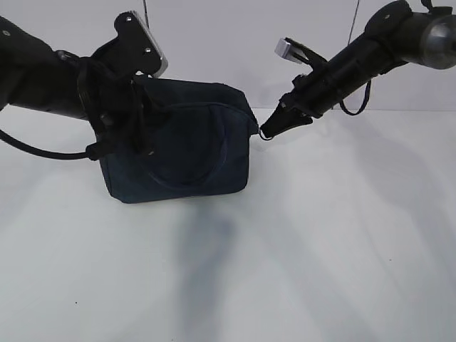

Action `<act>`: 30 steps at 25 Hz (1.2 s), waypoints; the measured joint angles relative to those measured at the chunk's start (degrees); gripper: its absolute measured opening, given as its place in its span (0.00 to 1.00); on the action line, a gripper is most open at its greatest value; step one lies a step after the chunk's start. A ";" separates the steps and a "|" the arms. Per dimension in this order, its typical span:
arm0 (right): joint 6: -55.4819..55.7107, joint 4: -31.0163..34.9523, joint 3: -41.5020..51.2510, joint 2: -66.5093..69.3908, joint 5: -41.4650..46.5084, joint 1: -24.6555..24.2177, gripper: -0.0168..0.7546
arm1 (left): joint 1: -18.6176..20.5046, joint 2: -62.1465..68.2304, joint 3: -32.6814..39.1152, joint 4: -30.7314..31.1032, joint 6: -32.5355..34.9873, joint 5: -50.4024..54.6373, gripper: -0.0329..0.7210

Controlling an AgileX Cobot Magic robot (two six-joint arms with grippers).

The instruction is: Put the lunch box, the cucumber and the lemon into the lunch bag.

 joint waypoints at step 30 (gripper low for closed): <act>32.41 21.70 -6.29 2.62 0.33 -4.14 0.05 | 3.27 -0.25 0.00 -3.19 0.00 0.68 0.06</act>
